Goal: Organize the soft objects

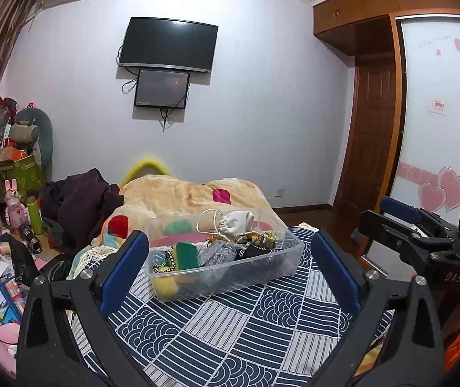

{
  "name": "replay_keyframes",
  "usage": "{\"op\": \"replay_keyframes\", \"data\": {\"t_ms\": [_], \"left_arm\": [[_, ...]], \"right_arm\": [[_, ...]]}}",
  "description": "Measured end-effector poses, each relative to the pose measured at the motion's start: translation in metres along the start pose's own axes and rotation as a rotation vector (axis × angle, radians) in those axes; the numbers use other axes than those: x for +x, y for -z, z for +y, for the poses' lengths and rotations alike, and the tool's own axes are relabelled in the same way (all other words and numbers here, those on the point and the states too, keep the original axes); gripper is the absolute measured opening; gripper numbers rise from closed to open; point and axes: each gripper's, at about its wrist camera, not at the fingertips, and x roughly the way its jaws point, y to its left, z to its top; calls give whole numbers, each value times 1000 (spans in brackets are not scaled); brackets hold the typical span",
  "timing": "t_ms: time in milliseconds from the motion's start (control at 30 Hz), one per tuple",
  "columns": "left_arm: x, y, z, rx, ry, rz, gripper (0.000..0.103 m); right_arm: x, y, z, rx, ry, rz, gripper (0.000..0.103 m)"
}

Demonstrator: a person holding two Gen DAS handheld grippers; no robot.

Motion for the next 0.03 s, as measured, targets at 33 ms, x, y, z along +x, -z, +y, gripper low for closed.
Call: {"op": "replay_keyframes", "data": {"t_ms": [33], "left_arm": [[0, -1, 0, 0, -2, 1, 102]], "right_arm": [[1, 0, 0, 2, 1, 1, 103]]}}
